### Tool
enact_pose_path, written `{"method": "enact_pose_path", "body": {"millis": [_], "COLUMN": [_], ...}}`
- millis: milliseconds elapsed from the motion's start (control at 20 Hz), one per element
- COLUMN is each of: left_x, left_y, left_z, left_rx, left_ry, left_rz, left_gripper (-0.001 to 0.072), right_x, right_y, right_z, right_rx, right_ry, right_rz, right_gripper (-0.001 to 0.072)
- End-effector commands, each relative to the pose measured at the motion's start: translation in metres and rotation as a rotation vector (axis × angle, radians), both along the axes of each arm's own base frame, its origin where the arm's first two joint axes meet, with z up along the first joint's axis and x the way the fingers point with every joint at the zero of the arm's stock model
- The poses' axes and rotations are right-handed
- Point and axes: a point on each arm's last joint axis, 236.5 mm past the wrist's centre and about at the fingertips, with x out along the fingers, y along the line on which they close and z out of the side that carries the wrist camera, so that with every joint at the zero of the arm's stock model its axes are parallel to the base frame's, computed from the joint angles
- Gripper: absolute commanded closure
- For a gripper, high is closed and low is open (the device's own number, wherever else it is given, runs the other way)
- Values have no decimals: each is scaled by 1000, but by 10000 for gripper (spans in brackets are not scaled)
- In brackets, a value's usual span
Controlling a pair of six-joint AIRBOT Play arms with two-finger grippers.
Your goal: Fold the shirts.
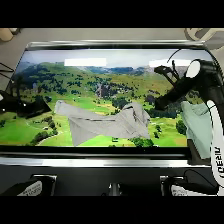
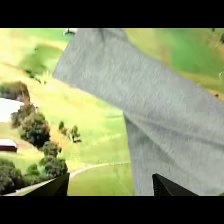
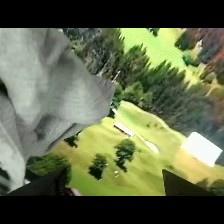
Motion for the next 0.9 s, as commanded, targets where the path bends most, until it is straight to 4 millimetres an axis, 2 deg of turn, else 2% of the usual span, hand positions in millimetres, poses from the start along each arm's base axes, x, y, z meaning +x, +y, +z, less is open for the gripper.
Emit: {"method": "enact_pose_path", "body": {"millis": [0,50,150,300,650,850], "left_x": [-65,-80,-97,-103,-88,-92], "left_y": [-33,-50,-74,-100,-120,-128], "left_z": [-48,-64,-88,-103,-109,-120], "left_rx": [-112,-155,-199,-225,-211,-210], "left_ry": [182,209,237,228,160,193], "left_rz": [-25,-39,-40,-52,-46,-46], "left_gripper": [110,110,110,110,114,118], "right_x": [-45,-54,-66,-73,-81,-77], "right_y": [6,17,31,33,39,43], "right_z": [-20,-29,-41,-52,-62,-67], "right_rx": [160,212,277,287,309,329], "right_ry": [185,215,253,271,246,221], "right_rz": [-4,8,6,8,7,0], "right_gripper": [93,93,93,92,90,89]}}
